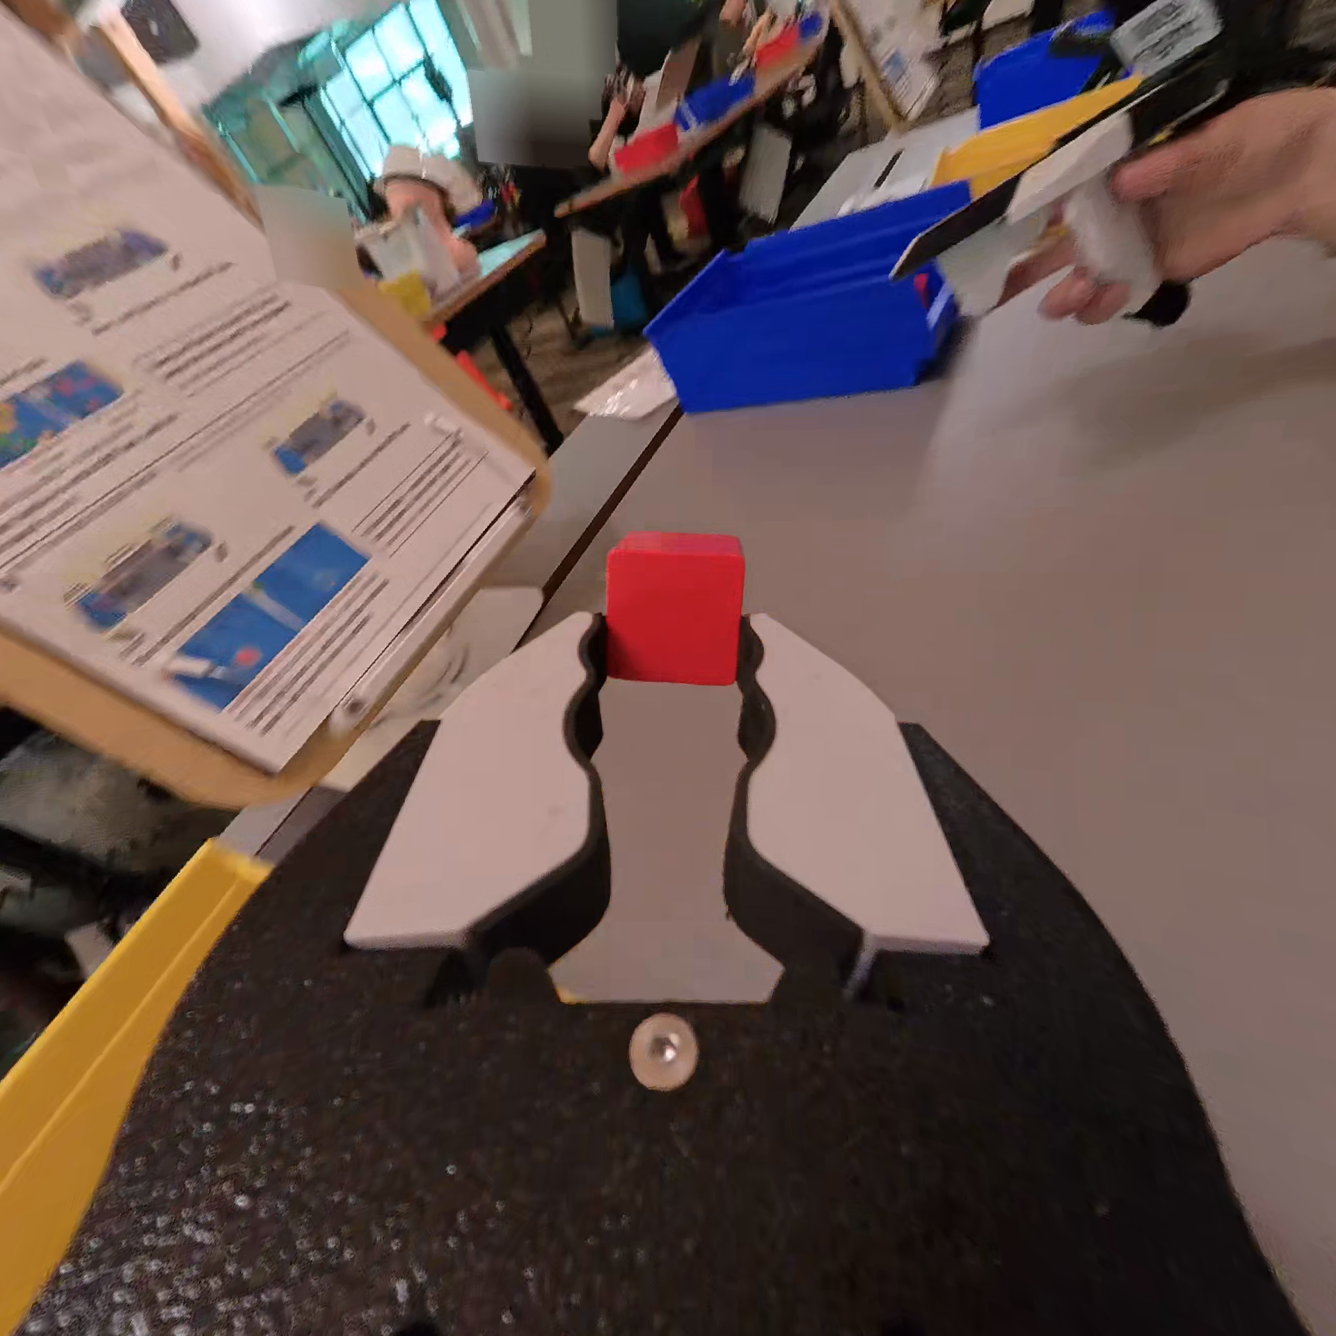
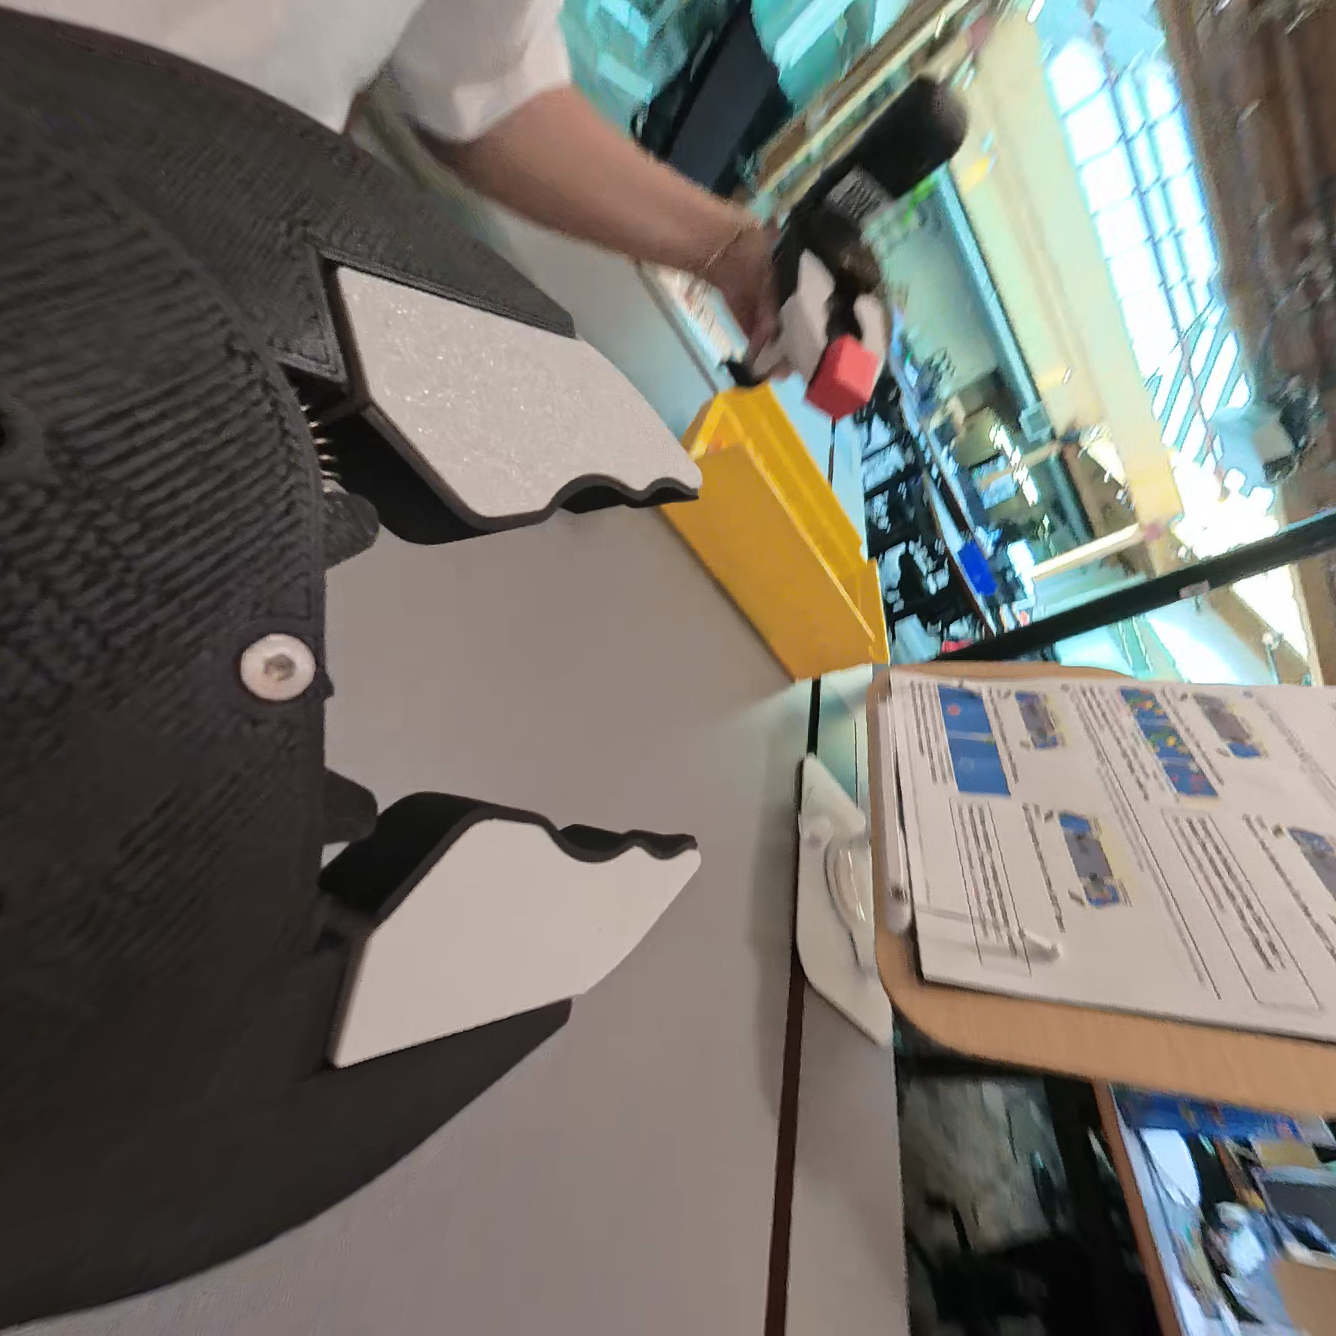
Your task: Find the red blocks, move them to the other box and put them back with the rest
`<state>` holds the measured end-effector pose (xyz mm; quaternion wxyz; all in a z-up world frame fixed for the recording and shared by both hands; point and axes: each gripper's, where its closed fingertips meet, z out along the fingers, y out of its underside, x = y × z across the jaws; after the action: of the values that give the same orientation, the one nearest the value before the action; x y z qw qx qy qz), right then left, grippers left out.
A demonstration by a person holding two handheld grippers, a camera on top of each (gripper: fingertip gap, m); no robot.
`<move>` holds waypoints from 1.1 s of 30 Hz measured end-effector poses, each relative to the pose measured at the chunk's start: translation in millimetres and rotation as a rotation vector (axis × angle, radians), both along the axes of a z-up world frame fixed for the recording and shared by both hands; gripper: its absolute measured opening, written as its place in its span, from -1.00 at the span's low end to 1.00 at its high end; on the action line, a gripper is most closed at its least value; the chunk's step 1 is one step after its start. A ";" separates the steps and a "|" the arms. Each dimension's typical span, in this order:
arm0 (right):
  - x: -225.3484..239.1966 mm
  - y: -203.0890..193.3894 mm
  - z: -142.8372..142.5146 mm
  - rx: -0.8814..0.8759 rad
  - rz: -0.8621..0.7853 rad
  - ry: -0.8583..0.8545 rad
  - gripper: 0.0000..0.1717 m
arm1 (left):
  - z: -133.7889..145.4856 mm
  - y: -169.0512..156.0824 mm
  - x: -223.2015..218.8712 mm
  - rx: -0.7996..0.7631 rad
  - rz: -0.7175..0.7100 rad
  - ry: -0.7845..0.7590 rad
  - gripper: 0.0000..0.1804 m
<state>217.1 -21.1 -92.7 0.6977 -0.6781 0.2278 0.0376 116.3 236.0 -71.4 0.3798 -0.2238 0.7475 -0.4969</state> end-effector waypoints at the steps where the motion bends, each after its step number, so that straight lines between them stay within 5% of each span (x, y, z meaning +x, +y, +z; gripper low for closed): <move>1: -2.5 6.7 0.6 0.023 0.036 0.040 0.01 | -3.1 -24.6 4.3 -0.025 -0.039 -0.017 -0.63; 6: -16.8 41.0 -3.7 0.091 0.228 0.265 0.06 | -19.7 -119.0 32.5 -0.183 -0.202 -0.028 -0.62; 11: -38.7 67.3 -15.4 0.106 0.423 0.520 0.00 | -34.8 -164.9 43.2 -0.247 -0.291 -0.045 -0.63; 23: -74.2 89.2 -28.3 0.074 0.720 0.779 -0.23 | -52.7 -179.2 39.1 -0.244 -0.345 -0.056 -0.63; 25: -76.6 88.7 -23.6 0.102 0.752 0.805 -0.43 | -55.5 -181.2 38.5 -0.242 -0.354 -0.053 -0.63; 27: -74.9 89.3 -23.5 0.119 0.752 0.831 -0.58 | -55.8 -182.6 38.6 -0.242 -0.355 -0.061 -0.63; 33: -72.5 86.9 -33.9 0.054 0.724 0.800 -0.60 | -68.6 -182.3 41.7 -0.190 -0.308 -0.009 -0.62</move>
<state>144.6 65.8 -126.6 0.5160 -0.6279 0.2264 0.5368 158.0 53.7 -140.0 0.2798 -0.1390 0.7210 -0.6186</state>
